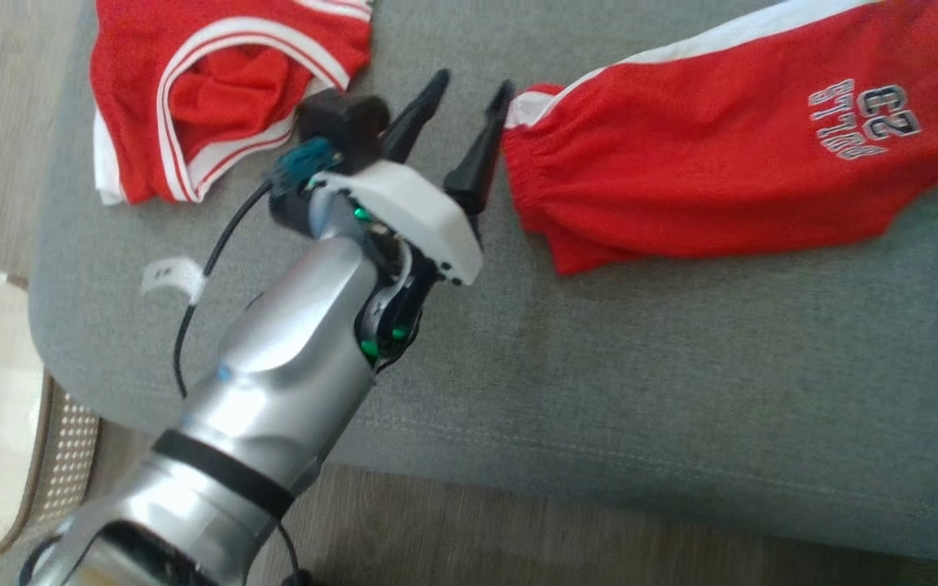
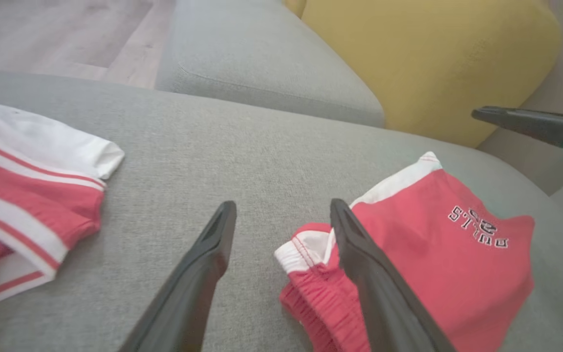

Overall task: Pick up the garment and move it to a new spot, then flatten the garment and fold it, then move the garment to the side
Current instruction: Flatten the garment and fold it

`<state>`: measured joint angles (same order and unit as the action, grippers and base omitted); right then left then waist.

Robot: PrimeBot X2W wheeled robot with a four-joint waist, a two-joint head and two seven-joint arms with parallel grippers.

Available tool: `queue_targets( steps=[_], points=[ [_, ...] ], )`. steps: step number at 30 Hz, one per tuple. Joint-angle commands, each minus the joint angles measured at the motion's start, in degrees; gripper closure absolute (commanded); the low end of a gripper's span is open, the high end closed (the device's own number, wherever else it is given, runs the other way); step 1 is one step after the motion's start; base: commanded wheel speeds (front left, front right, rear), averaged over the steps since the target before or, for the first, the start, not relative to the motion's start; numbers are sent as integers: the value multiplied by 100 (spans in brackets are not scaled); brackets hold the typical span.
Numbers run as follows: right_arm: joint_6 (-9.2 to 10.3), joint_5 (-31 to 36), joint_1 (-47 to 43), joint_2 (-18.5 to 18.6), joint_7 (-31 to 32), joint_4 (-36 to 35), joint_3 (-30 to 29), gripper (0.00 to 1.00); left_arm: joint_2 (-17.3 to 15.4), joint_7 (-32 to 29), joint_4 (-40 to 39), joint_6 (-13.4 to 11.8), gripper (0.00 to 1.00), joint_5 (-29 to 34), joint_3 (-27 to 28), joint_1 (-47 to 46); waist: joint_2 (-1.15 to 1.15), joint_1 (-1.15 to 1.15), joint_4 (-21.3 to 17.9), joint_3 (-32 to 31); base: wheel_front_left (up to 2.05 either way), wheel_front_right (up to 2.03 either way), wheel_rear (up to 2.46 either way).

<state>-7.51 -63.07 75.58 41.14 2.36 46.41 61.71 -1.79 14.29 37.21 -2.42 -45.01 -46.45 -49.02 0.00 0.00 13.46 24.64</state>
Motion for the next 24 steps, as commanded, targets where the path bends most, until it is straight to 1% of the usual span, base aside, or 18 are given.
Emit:
queue_targets(
  steps=[1, 6, 8, 10, 12, 14, 18, 22, 24],
  points=[
    [2, -8, -229, -21, -288, -120, -16, 0, -110, 70, -216, -59, 0, 146, 343, 20, 0, 0, -146, -270, 0, 0, 0],
    [2, 113, -626, -219, -1346, -151, -81, 0, -163, 71, -690, -201, 0, 693, 1203, 572, 0, 0, -393, -724, 0, 0, 0],
    [2, 155, -843, -326, -1563, -134, -166, 0, -166, 71, -925, -230, 0, 920, 1531, 830, 0, 0, -481, -885, 0, 0, 0],
    [2, 59, -1119, -455, -1673, -206, -368, 0, -161, 71, -1165, -228, 0, 1127, 1824, 1109, 0, 0, -564, -1027, 0, 0, 0],
    [2, 258, -1356, -503, -1722, -289, -519, 0, -155, 71, -1351, -222, 0, 1366, 2043, 1402, 0, 0, -649, -1173, 0, 0, 0],
    [2, 595, -1572, -553, -1730, -486, -1000, 0, -147, 71, -1527, -225, 0, 1558, 2270, 1694, 0, 0, -731, -1297, 0, 0, 0],
    [2, 1885, -2473, -736, -1733, -1035, -2342, 0, -126, 71, -1852, -134, 0, 1844, 2634, 2325, 0, 0, -858, -1548, 0, 0, 0],
    [2, 3216, -3814, -1235, -1734, -1829, -3777, 0, -114, 71, -2132, -40, 0, 2112, 2893, 2911, 0, 0, -923, -1748, 0, 0, 0],
    [2, 3835, -4469, -1537, -1734, -2291, -4351, 0, -112, 71, -2327, -10, 0, 2134, 2968, 3182, 0, 0, -942, -1811, 0, 0, 0]
  ],
)
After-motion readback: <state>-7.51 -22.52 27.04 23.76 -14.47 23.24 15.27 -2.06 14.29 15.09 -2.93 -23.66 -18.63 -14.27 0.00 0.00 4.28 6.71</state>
